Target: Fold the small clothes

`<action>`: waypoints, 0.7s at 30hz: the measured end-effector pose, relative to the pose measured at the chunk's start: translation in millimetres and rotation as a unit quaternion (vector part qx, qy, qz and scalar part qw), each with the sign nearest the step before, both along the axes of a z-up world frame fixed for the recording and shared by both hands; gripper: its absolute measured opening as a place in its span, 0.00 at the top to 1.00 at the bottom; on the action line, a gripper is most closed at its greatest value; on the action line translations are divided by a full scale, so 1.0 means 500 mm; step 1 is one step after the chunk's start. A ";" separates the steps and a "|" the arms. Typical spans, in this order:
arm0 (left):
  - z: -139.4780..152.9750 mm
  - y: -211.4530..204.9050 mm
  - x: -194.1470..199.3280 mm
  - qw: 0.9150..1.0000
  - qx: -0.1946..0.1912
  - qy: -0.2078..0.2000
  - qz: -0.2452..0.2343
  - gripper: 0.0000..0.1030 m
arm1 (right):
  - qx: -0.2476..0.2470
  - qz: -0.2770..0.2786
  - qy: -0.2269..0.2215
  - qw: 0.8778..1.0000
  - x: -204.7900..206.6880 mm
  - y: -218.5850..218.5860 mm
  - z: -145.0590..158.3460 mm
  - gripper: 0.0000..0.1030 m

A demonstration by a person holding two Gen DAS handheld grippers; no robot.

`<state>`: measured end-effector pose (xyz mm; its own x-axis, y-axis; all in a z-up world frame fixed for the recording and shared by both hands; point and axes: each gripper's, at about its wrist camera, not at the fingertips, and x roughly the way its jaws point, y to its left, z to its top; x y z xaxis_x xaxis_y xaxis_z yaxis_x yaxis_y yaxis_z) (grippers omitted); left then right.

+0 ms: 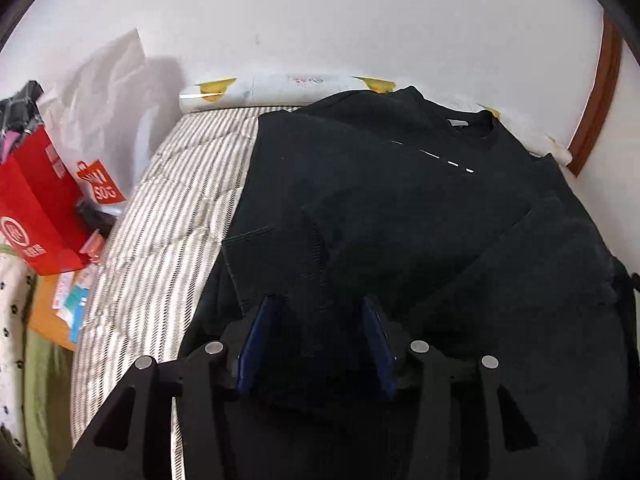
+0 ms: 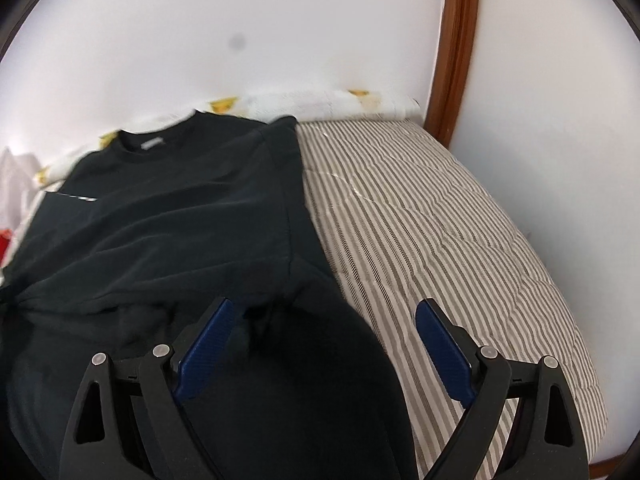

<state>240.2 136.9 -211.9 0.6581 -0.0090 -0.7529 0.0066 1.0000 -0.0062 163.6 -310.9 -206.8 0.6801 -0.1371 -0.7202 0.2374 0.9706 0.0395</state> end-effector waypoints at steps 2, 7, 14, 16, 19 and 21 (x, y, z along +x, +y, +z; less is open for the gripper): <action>0.013 0.001 -0.005 1.000 -0.002 0.002 0.007 0.56 | -0.003 0.010 -0.005 1.000 -0.024 0.008 0.010 0.11; 0.056 0.005 -0.061 0.999 -0.025 -0.018 0.013 0.56 | -0.002 0.000 -0.027 1.000 -0.081 0.011 0.024 0.11; 0.093 -0.033 -0.166 0.999 -0.009 -0.043 0.001 0.56 | 0.038 -0.012 -0.006 0.999 -0.147 -0.002 0.032 0.14; 0.102 -0.040 -0.192 0.999 -0.008 -0.051 0.003 0.56 | 0.038 -0.006 -0.008 0.999 -0.168 0.000 0.036 0.15; 0.112 -0.048 -0.228 0.998 -0.019 -0.055 0.004 0.56 | 0.037 0.004 -0.011 0.999 -0.200 0.002 0.040 0.20; 0.114 -0.052 -0.251 0.998 -0.027 -0.053 0.003 0.56 | 0.035 0.016 -0.009 0.999 -0.220 0.005 0.038 0.24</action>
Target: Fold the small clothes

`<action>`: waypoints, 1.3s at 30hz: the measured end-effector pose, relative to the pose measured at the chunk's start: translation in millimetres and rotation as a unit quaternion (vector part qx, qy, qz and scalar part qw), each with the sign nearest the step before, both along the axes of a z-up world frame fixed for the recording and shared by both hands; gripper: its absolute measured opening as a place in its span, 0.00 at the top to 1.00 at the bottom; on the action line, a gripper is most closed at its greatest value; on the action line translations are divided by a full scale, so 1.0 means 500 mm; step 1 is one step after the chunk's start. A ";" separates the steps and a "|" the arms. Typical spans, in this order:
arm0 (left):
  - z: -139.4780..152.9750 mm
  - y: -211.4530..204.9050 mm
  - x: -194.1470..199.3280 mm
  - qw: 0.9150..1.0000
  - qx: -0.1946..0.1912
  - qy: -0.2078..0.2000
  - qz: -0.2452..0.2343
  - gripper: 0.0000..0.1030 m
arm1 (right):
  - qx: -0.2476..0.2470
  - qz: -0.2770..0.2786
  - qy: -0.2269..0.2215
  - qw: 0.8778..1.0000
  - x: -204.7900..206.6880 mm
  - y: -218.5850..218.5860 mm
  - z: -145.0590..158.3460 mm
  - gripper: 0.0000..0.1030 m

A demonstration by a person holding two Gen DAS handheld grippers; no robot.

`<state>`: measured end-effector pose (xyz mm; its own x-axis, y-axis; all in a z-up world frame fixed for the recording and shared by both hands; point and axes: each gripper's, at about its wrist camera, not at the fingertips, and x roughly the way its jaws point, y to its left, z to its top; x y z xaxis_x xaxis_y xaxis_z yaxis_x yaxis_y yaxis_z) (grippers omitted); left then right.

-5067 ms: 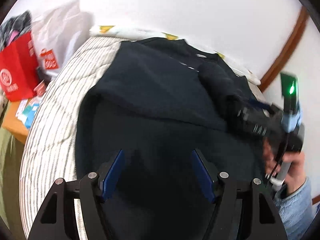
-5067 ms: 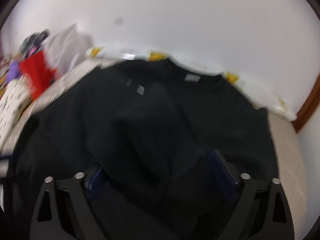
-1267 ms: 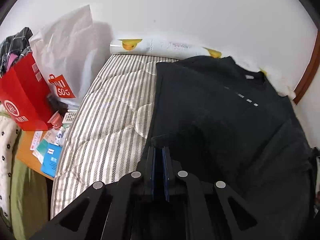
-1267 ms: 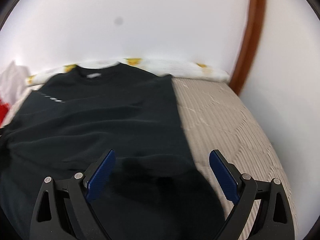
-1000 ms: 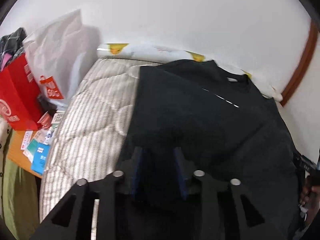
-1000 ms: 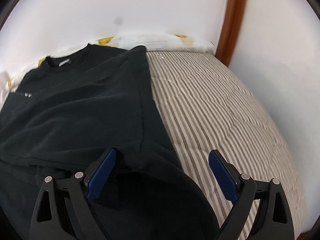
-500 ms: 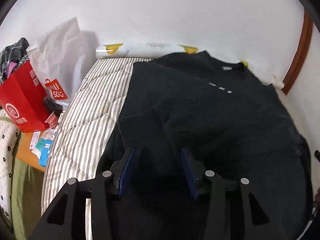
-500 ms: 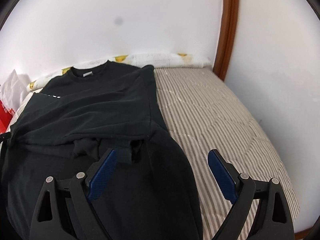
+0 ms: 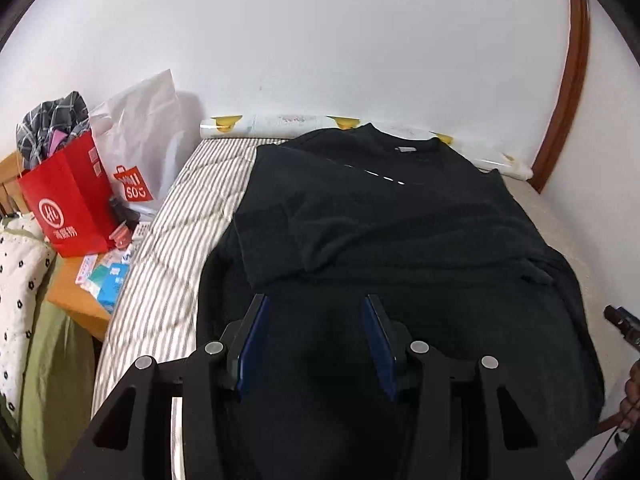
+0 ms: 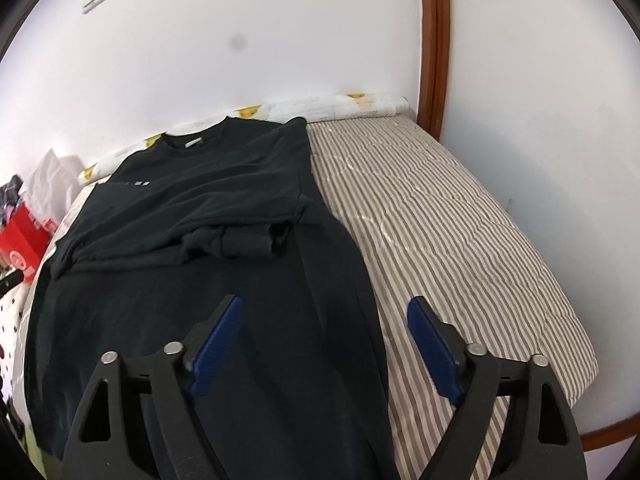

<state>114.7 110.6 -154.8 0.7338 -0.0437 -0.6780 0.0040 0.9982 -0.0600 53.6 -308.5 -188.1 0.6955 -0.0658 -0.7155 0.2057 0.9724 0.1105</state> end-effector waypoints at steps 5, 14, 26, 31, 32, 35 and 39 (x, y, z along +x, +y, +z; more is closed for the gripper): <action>-0.006 -0.007 -0.047 1.000 -0.001 0.000 -0.002 0.56 | -0.018 0.017 0.010 1.000 -0.053 0.006 -0.022 0.28; -0.061 0.035 -0.138 1.000 -0.004 0.021 0.016 0.56 | 0.004 0.008 0.027 1.000 -0.115 -0.019 -0.089 0.32; -0.164 0.098 -0.195 0.997 -0.036 0.067 0.024 0.57 | 0.025 0.013 0.056 0.998 -0.133 -0.005 -0.157 0.59; -0.178 0.083 -0.197 0.997 -0.024 0.063 0.021 0.57 | 0.026 0.025 0.047 0.998 -0.117 0.007 -0.154 0.84; -0.180 0.077 -0.198 0.998 -0.015 0.062 0.021 0.57 | 0.025 0.027 0.045 0.998 -0.113 0.009 -0.154 0.84; -0.184 0.052 -0.204 0.998 0.011 0.052 0.016 0.61 | 0.027 0.034 0.038 0.998 -0.102 0.013 -0.154 0.81; -0.181 0.048 -0.193 0.998 -0.004 0.055 0.017 0.81 | 0.034 0.041 0.032 0.998 -0.081 0.018 -0.154 0.80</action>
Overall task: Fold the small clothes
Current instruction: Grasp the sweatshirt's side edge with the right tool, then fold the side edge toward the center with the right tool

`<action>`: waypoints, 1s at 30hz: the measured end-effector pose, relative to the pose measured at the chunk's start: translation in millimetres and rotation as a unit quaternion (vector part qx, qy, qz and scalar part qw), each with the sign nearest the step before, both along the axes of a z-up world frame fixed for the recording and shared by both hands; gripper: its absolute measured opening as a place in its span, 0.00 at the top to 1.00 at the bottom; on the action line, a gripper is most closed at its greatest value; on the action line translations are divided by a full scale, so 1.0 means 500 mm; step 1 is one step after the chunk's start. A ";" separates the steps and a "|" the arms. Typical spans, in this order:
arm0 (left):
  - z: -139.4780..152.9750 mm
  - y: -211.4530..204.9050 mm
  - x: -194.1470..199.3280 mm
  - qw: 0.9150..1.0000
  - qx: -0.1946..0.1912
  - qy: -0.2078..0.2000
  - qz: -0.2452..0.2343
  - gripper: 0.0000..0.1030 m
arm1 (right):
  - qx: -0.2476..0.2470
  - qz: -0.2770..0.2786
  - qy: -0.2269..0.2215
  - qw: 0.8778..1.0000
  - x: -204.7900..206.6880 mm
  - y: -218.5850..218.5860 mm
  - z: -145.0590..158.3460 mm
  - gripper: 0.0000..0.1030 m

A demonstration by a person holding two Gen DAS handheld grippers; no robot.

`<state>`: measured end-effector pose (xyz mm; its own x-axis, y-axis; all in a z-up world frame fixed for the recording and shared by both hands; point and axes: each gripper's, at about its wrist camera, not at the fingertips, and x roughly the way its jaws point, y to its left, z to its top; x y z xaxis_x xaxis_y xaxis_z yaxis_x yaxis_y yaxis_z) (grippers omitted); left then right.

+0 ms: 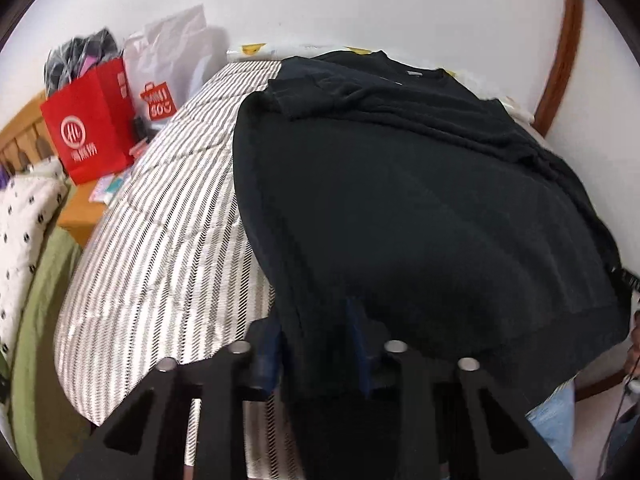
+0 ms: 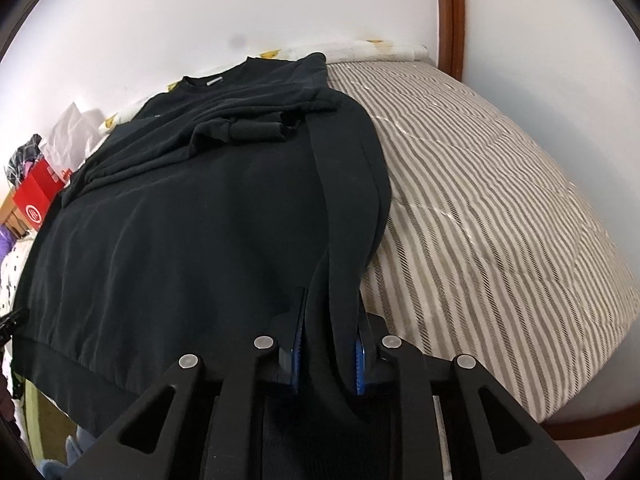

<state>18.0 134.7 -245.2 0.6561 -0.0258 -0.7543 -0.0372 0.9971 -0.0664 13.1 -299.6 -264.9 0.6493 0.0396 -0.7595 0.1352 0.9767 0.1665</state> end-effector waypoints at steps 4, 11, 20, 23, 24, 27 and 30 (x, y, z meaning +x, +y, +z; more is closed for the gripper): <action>0.004 0.020 0.009 0.999 -0.039 0.015 0.011 0.93 | -0.029 0.004 0.006 1.000 0.000 0.010 0.006 0.92; 0.054 0.040 -0.045 0.997 -0.069 -0.018 0.002 0.93 | 0.010 0.007 -0.021 1.000 -0.059 -0.038 0.052 0.93; 0.115 0.040 -0.066 0.993 -0.093 -0.074 -0.015 0.93 | 0.028 0.016 -0.076 0.997 -0.082 -0.050 0.112 0.92; 0.152 0.037 -0.041 0.991 -0.087 -0.096 -0.019 0.93 | 0.028 0.013 -0.111 0.993 -0.054 -0.051 0.145 0.92; 0.164 0.038 -0.031 0.991 -0.083 -0.103 -0.018 0.93 | 0.031 0.011 -0.120 0.992 -0.043 -0.055 0.158 0.92; 0.204 0.043 0.013 0.989 -0.080 -0.122 -0.012 0.93 | 0.044 0.000 -0.139 0.989 -0.007 -0.066 0.191 0.92; 0.227 0.050 0.068 0.988 -0.082 -0.132 -0.007 0.93 | 0.050 -0.002 -0.152 0.987 0.043 -0.073 0.219 0.92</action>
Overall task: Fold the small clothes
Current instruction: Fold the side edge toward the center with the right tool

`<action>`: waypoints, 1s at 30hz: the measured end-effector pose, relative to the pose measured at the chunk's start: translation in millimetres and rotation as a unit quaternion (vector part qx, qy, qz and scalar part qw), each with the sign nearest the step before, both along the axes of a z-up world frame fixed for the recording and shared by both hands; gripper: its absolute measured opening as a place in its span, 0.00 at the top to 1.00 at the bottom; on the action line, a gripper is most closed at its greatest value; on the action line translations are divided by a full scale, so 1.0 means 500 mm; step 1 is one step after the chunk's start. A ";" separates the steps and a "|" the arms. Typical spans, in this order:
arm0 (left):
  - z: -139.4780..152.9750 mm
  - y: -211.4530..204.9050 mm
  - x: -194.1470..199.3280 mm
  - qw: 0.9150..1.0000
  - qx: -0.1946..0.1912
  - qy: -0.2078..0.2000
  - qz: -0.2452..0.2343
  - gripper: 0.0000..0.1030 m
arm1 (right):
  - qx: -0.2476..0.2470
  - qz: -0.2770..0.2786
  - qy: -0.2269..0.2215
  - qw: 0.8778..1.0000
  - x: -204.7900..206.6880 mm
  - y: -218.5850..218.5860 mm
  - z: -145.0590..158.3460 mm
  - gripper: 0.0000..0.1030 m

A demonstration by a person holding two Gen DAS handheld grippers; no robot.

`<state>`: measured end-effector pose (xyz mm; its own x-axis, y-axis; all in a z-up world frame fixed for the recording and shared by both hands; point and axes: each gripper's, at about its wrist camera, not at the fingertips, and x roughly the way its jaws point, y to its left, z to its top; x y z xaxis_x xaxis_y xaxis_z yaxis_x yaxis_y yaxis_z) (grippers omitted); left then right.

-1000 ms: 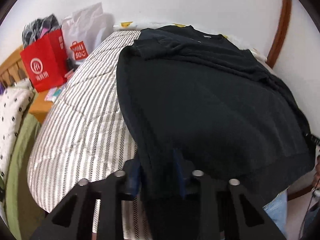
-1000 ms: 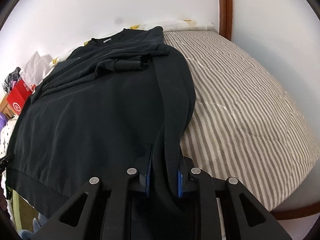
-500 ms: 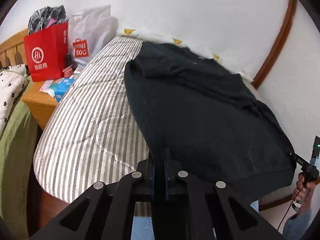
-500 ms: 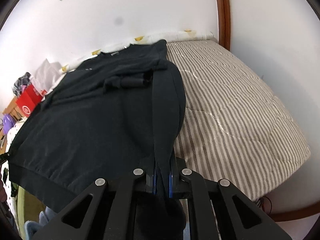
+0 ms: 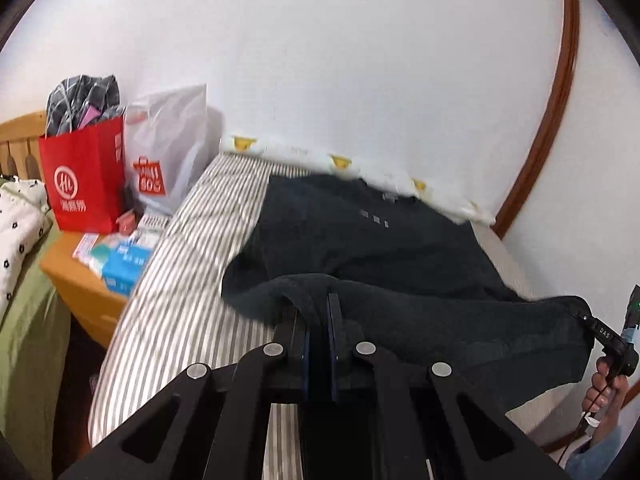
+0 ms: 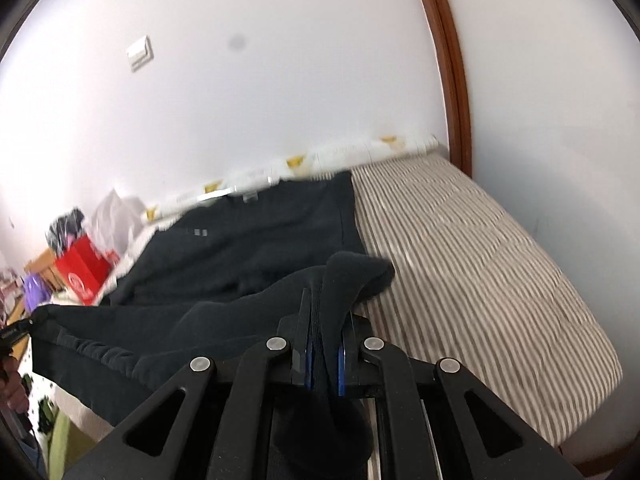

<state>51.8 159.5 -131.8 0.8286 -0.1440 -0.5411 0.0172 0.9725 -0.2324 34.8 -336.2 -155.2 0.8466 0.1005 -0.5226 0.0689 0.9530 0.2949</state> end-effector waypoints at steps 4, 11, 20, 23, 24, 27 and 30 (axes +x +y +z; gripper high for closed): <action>0.014 -0.007 0.069 1.000 0.007 -0.006 0.007 0.93 | -0.002 -0.005 -0.004 1.000 0.077 0.007 0.026 0.92; 0.000 -0.002 0.217 1.000 0.000 0.008 0.018 0.93 | -0.004 -0.002 0.008 1.000 0.230 0.005 0.040 0.92; -0.065 -0.011 0.368 0.997 0.024 0.056 0.039 0.93 | -0.037 0.005 0.055 0.998 0.391 0.020 -0.031 0.92; -0.089 -0.009 0.399 0.997 0.021 0.069 0.041 0.93 | -0.037 0.006 0.074 0.997 0.420 0.013 -0.065 0.92; -0.098 -0.006 0.410 0.996 0.016 0.074 0.042 0.93 | -0.035 0.009 0.082 0.996 0.431 0.009 -0.077 0.92; -0.116 -0.001 0.431 0.995 0.013 0.087 0.044 0.93 | -0.037 0.012 0.095 0.995 0.461 0.006 -0.102 0.92; -0.127 -0.002 0.440 0.995 0.016 0.093 0.042 0.92 | -0.042 0.007 0.111 0.993 0.481 0.010 -0.127 0.92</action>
<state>272.0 158.5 -195.0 0.7224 -0.0578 -0.6890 -0.1051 0.9758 -0.1920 275.4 -331.1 -218.6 0.7080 0.0602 -0.7037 0.1101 0.9748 0.1942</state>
